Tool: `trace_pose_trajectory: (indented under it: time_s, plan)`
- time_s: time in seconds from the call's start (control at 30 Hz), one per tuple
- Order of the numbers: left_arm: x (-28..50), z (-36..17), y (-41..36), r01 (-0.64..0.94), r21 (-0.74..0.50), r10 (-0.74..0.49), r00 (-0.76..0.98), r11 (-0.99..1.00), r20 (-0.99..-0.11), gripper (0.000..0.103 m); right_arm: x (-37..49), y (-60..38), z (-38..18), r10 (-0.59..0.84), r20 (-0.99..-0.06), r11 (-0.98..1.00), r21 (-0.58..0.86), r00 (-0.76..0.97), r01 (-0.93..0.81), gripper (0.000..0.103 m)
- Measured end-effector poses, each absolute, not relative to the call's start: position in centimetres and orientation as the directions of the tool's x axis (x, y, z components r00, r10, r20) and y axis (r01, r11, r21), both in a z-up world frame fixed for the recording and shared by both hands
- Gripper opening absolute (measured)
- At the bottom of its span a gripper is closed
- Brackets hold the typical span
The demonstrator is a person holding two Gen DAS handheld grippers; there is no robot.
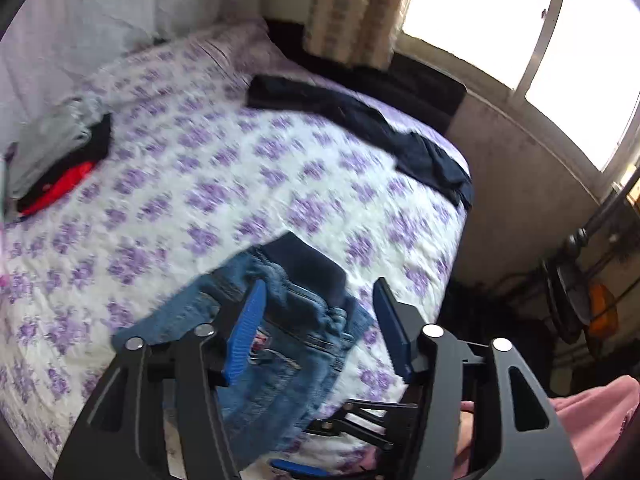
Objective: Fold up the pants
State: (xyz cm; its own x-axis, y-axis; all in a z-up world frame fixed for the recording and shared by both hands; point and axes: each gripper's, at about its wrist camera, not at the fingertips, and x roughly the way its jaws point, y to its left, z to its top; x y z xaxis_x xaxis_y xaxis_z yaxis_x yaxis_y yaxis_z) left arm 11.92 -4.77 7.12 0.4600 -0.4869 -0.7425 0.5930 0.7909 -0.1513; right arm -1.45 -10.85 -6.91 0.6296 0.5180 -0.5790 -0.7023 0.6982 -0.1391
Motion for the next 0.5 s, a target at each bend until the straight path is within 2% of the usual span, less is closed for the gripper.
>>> trace_pose_trajectory:
  time_s: [0.03,0.07,0.13,0.2,0.27,0.33,0.4,0.43,0.5]
  plan:
    - [11.4,7.4,-3.0,0.552,-0.134,-0.467,0.522,0.823,-0.713,0.073,-1.9,-11.6,-6.3,0.556,-0.586,0.672,-0.100,0.589,-0.734,0.049]
    - [11.1,7.3,-1.7,0.518,-0.128,-0.449,0.561,0.846,-0.696,0.076,-2.3,-12.4,-5.8,0.589,-0.584,0.651,-0.067,0.559,-0.756,0.049]
    - [10.8,6.0,1.1,0.445,-0.127,-0.403,0.608,0.886,-0.684,0.076,-2.6,-15.0,-4.2,0.629,-0.550,0.652,-0.012,0.549,-0.758,0.055]
    - [10.3,3.4,3.7,0.377,-0.145,-0.365,0.619,0.915,-0.695,0.076,-1.9,-18.0,-2.5,0.621,-0.491,0.718,0.043,0.611,-0.694,0.066]
    - [10.1,0.6,5.7,0.335,-0.192,-0.366,0.600,0.922,-0.711,0.076,0.0,-22.1,-1.0,0.612,-0.419,0.783,0.201,0.671,-0.588,0.069]
    - [9.5,-2.2,7.5,0.290,-0.260,-0.386,0.583,0.921,-0.715,0.076,2.2,-25.5,-0.7,0.632,-0.384,0.771,0.402,0.673,-0.494,0.070]
    - [8.7,-4.2,9.3,0.256,-0.324,-0.413,0.580,0.911,-0.702,0.076,2.8,-26.3,-0.9,0.729,-0.329,0.670,0.521,0.600,-0.528,0.071]
    - [8.5,-4.9,10.1,0.241,-0.361,-0.431,0.583,0.901,-0.688,0.077,2.4,-25.5,-1.0,0.789,-0.300,0.604,0.534,0.536,-0.591,0.071]
    - [8.6,-6.4,11.4,0.220,-0.415,-0.462,0.570,0.883,-0.680,0.081,1.2,-22.8,-1.6,0.827,-0.320,0.562,0.479,0.462,-0.674,0.070]
